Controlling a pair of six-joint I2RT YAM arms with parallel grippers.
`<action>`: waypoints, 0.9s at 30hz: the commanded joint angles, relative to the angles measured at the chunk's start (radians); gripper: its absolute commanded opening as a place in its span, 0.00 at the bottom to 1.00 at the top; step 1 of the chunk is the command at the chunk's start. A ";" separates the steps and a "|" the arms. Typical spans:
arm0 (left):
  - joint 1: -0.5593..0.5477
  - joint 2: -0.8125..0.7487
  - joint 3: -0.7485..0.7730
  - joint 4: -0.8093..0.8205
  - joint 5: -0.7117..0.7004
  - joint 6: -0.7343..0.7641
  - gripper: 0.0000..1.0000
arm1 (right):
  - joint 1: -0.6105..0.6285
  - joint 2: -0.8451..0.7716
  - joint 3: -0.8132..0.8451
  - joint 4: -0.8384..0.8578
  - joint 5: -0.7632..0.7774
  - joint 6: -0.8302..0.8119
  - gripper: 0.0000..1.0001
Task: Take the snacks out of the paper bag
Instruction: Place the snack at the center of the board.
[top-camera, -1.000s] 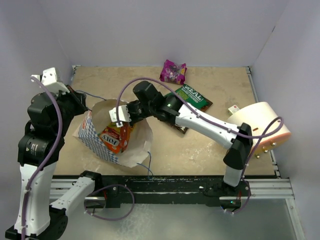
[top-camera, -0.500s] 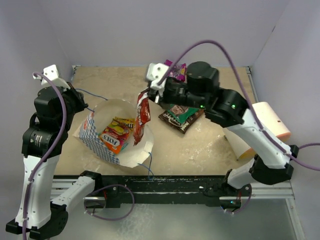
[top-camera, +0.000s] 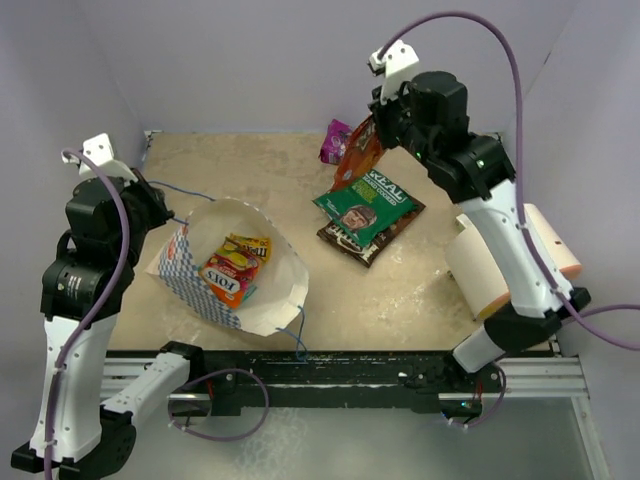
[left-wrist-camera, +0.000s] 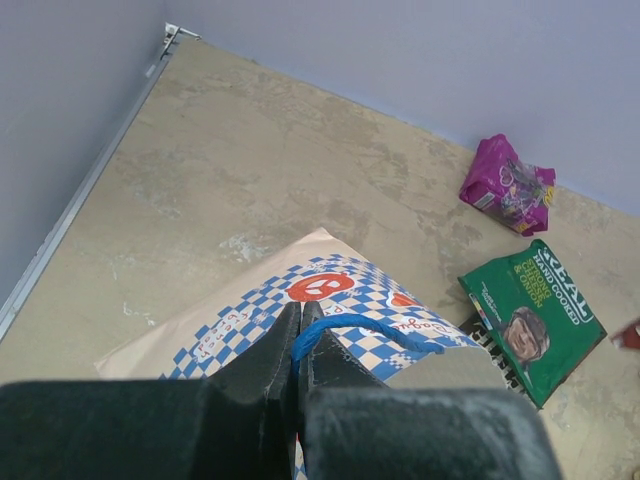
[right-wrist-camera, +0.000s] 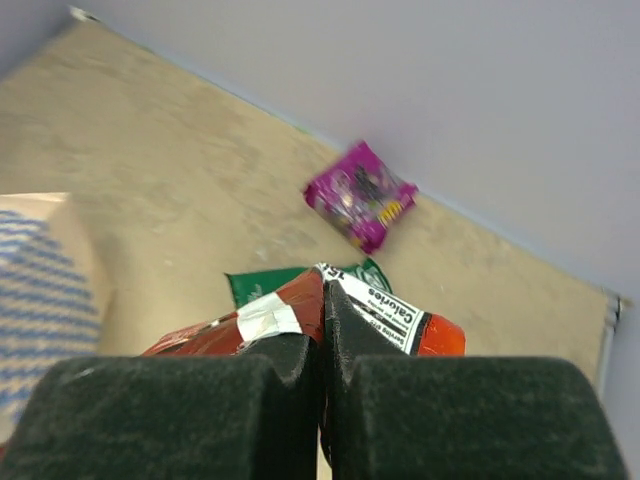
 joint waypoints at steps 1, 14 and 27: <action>0.000 -0.014 0.020 0.027 -0.015 -0.013 0.00 | -0.075 0.105 0.074 -0.051 0.098 0.082 0.00; 0.000 0.007 0.025 0.029 -0.038 -0.011 0.00 | -0.132 0.332 0.138 -0.326 -0.146 0.336 0.00; 0.000 0.005 0.024 0.033 -0.036 0.047 0.00 | -0.333 0.435 0.073 -0.353 -0.433 0.524 0.00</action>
